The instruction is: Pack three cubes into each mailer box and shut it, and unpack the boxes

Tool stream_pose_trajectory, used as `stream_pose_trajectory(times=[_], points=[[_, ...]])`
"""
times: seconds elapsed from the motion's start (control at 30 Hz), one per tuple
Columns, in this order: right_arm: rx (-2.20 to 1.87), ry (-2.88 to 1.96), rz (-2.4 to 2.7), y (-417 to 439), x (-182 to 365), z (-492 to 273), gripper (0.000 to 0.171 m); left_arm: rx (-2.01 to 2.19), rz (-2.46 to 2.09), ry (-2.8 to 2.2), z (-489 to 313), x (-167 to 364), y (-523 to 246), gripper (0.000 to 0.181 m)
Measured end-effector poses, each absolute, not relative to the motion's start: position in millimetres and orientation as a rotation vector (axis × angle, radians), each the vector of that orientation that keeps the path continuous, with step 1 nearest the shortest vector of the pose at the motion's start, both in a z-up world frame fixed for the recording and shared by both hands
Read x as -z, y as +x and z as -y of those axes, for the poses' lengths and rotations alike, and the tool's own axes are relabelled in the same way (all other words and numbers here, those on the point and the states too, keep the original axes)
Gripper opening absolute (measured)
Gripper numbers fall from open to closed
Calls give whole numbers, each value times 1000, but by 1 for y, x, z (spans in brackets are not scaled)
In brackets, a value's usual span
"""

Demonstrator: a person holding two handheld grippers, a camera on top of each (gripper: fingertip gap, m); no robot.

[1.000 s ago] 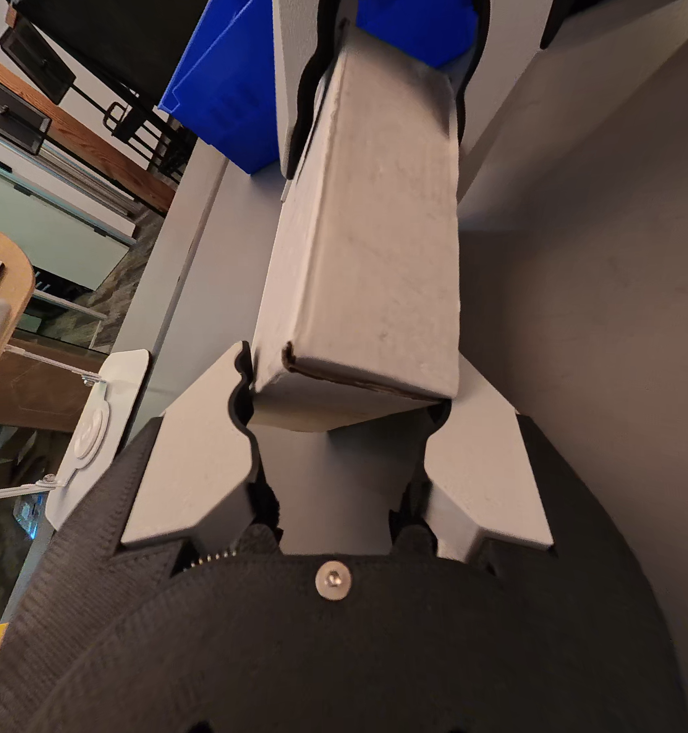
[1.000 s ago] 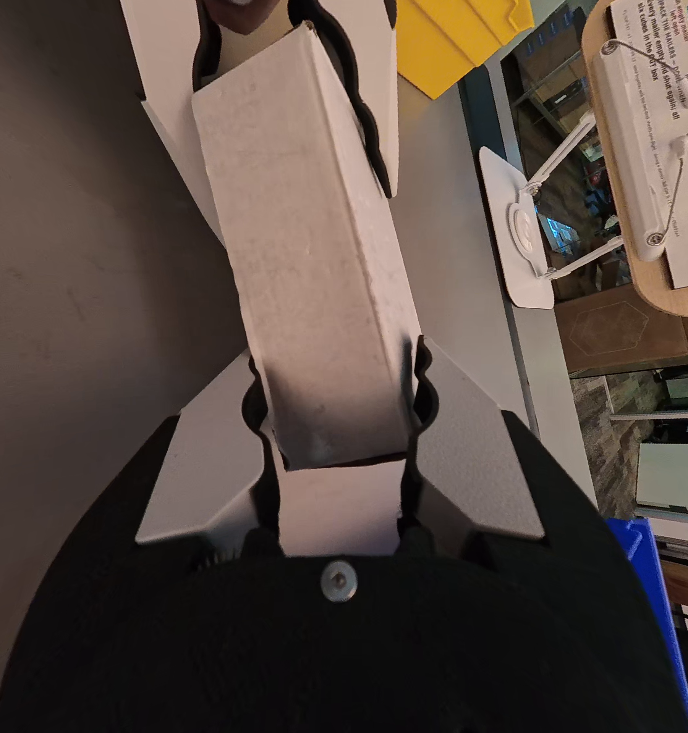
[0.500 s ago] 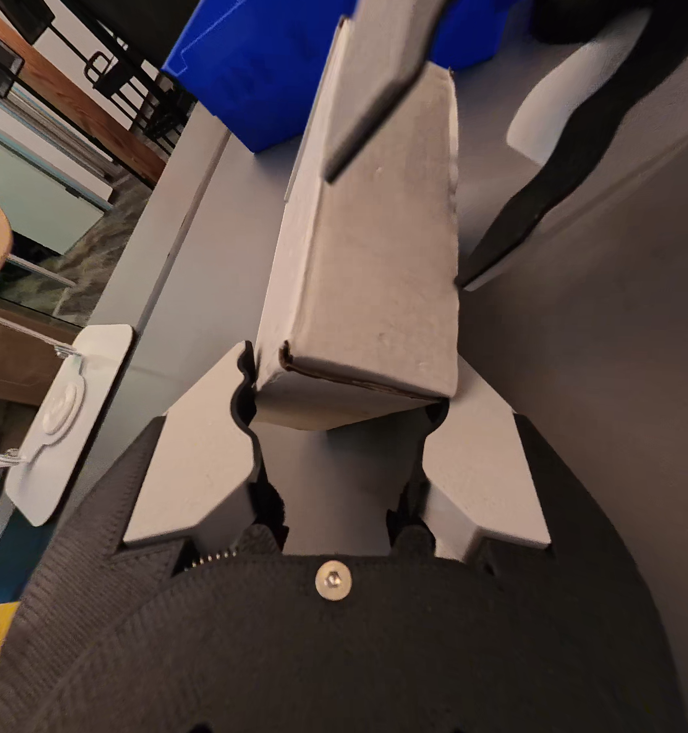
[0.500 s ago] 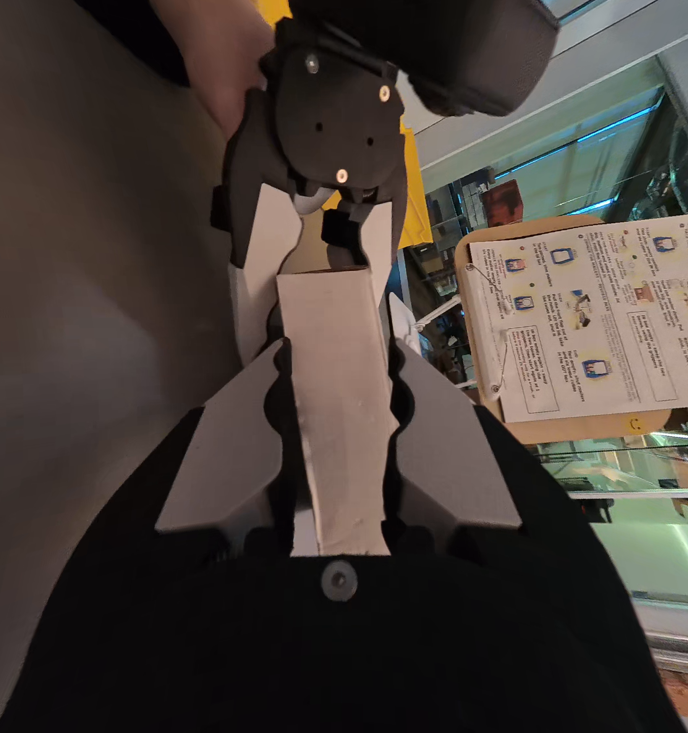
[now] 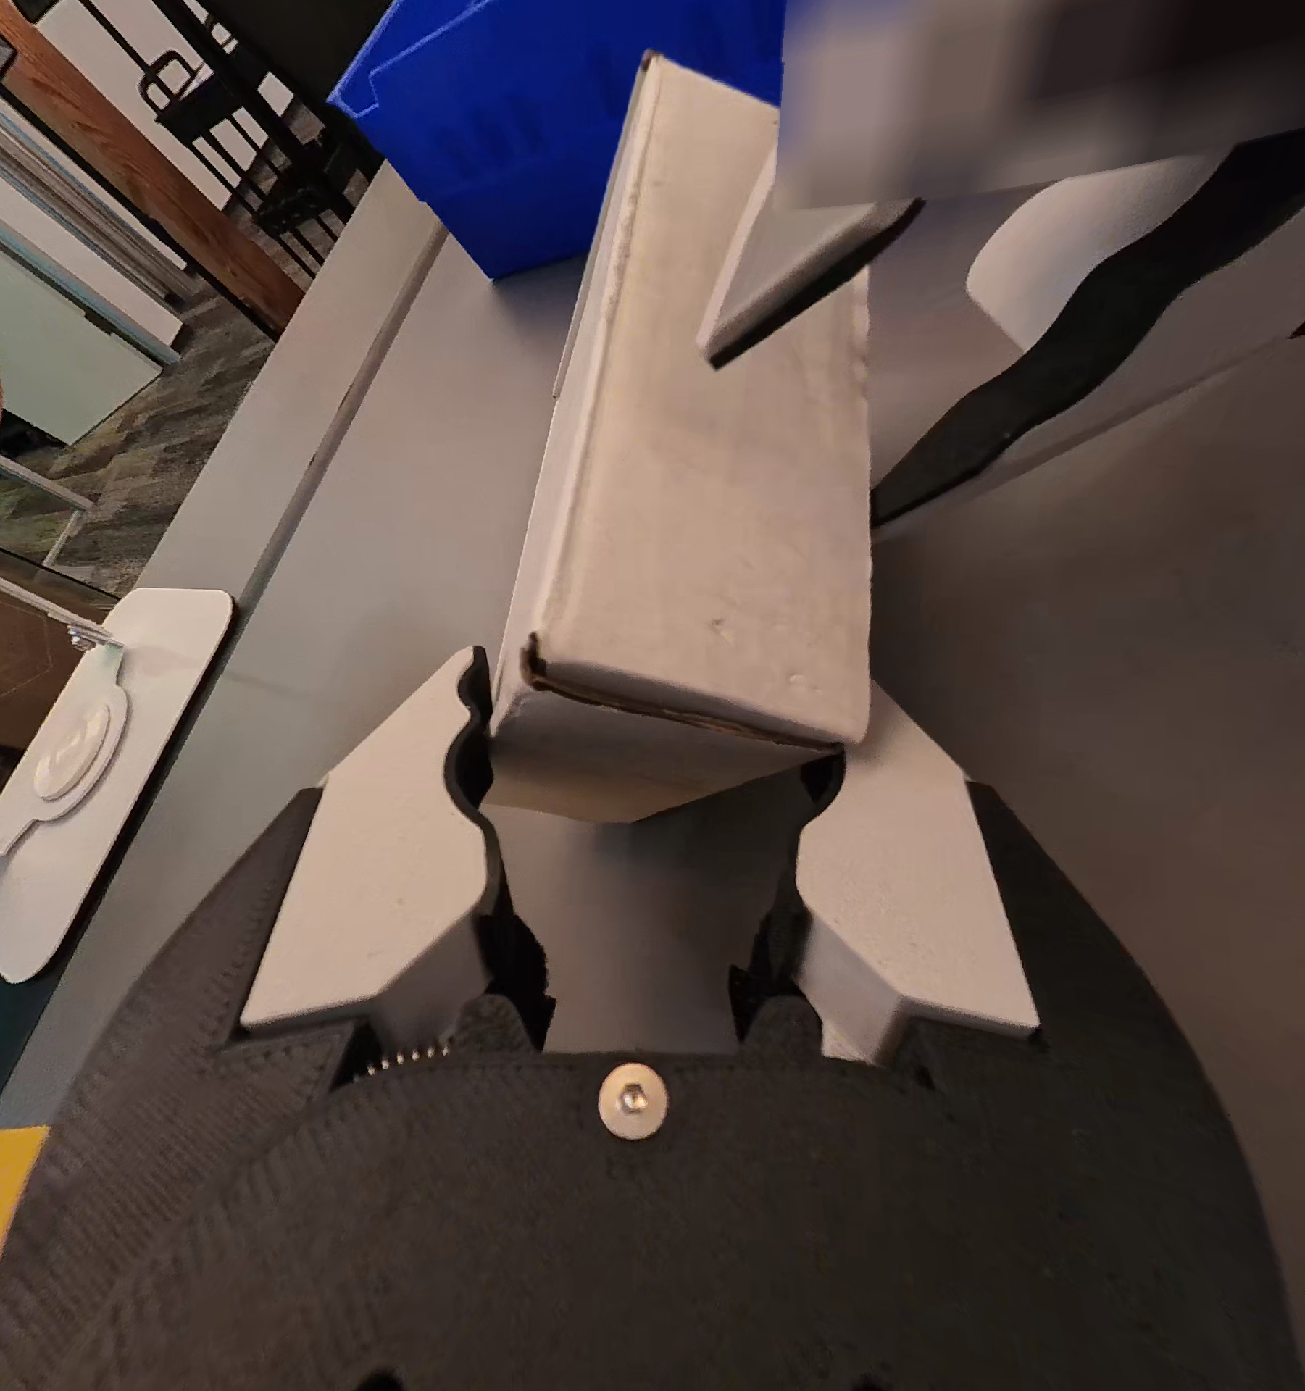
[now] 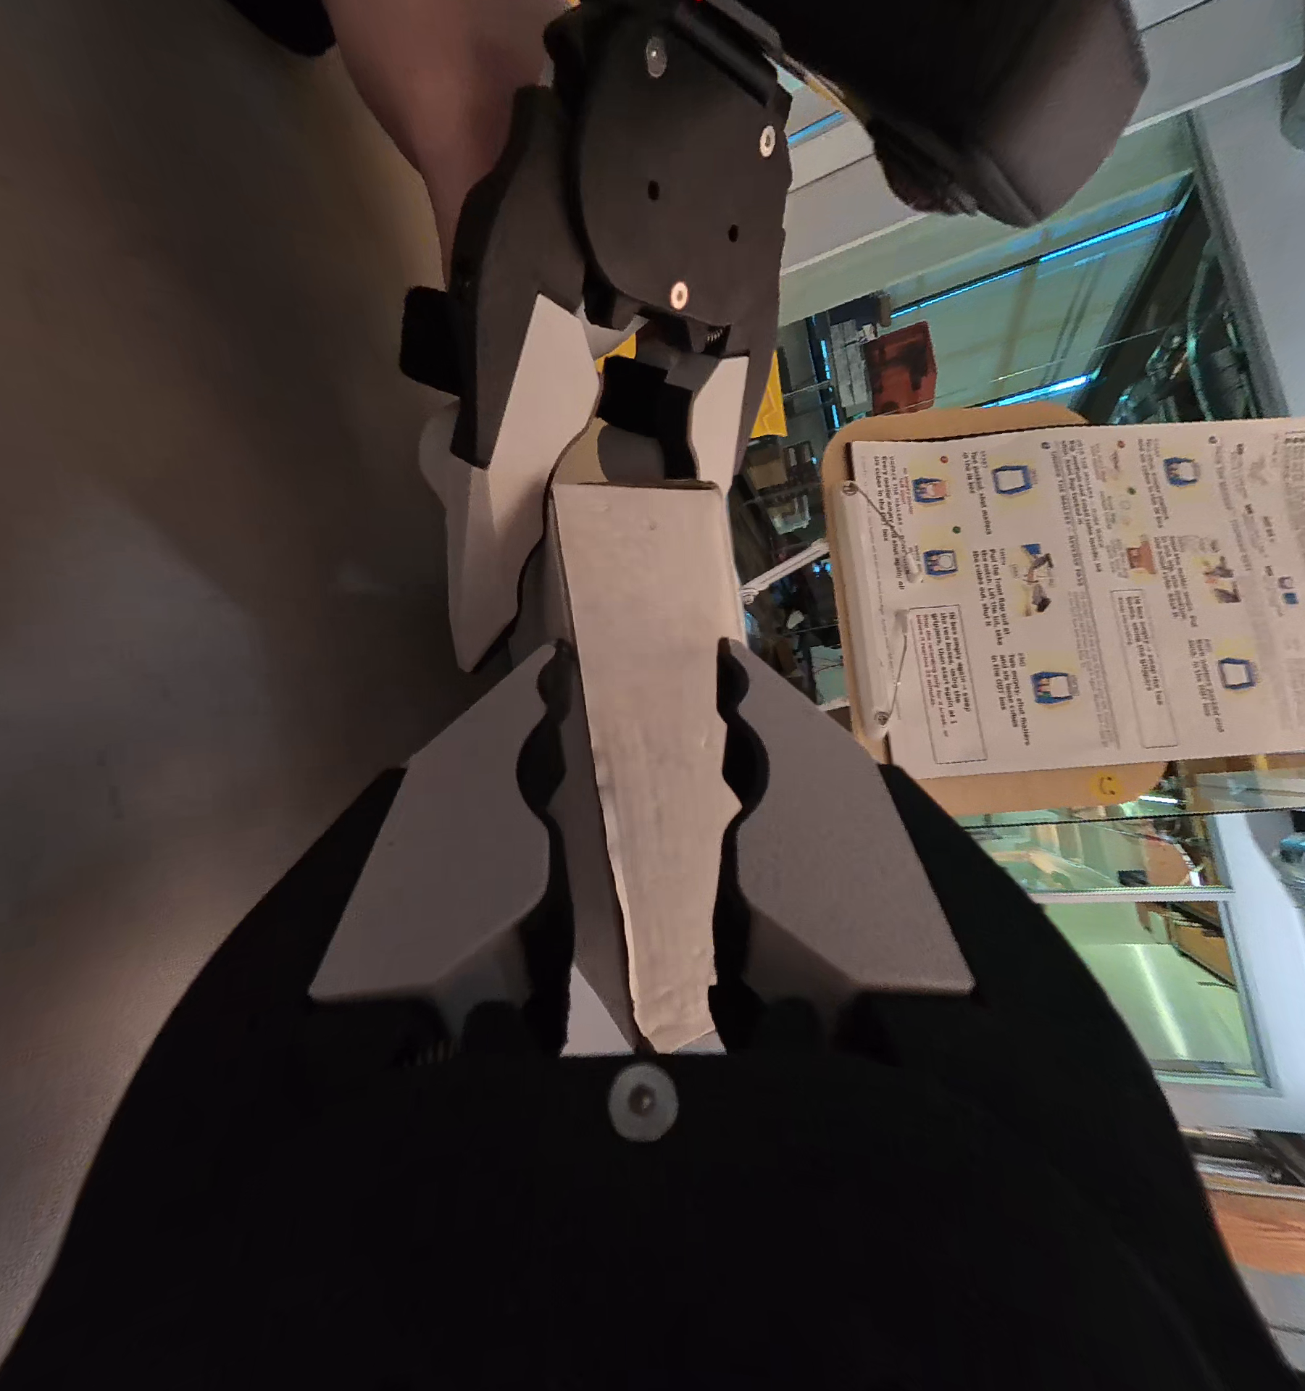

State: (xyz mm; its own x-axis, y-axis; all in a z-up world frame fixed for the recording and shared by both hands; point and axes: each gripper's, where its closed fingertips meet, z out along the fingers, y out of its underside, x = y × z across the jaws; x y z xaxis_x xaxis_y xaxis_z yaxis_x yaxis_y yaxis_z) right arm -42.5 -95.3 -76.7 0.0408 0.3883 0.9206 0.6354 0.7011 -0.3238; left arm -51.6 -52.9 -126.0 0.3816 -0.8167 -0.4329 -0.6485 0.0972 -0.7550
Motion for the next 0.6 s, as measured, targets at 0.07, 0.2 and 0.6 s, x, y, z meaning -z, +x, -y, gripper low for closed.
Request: stream_pose_trajectory(times=[0.07, 0.2, 0.6], points=[[265, -831, 1561, -44, 74, 94, 37, 218, -1308, -1631, 52, 125, -53, 82], [288, -787, 1545, -50, 73, 97, 21, 286, -1278, -1662, 51, 122, -55, 82], [307, -801, 1531, -58, 73, 95, 3, 211, -1265, -1640, 45, 127, -54, 104]])
